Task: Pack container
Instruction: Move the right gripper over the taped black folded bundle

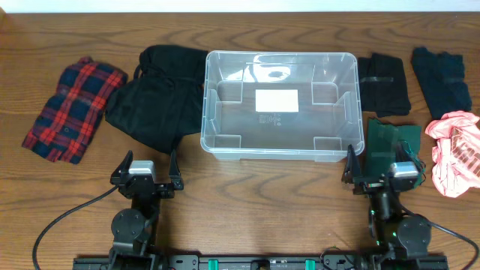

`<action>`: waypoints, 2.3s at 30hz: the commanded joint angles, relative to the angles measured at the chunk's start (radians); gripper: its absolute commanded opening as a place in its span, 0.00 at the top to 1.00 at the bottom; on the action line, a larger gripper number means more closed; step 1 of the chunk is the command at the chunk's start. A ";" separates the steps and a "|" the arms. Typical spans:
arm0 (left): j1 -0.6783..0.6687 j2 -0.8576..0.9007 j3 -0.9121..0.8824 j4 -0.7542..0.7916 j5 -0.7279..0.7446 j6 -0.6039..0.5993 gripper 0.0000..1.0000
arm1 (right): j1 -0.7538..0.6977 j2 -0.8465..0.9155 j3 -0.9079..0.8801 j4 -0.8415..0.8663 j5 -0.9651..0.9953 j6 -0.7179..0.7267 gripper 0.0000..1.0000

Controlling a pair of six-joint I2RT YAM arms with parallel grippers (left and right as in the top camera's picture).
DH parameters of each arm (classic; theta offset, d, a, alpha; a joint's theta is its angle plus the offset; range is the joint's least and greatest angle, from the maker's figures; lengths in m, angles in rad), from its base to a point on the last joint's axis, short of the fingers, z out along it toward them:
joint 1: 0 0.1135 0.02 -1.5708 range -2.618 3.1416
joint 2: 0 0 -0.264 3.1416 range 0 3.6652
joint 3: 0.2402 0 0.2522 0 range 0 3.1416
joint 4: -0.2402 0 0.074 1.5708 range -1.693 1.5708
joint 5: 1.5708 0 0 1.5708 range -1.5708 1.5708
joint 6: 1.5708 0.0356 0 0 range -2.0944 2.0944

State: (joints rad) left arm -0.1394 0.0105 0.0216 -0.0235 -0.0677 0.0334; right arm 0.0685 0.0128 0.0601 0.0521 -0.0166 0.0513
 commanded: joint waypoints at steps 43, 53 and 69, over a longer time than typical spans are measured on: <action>-0.002 -0.006 -0.018 -0.040 -0.030 0.014 0.02 | -0.380 1.042 1.288 -1.047 -0.203 -0.128 0.01; -0.002 -0.006 -0.018 -0.040 -0.030 0.014 0.02 | -0.645 1.176 1.285 -1.118 -0.331 -0.165 0.01; -0.002 -0.006 -0.018 -0.040 -0.030 0.014 0.02 | -0.677 1.398 1.285 -1.027 -0.321 -0.120 0.01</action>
State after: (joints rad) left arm -0.1394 0.0105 0.0235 -0.0265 -0.0681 0.0338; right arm -0.6003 1.3853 1.3285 -0.9970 -0.3042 -0.0860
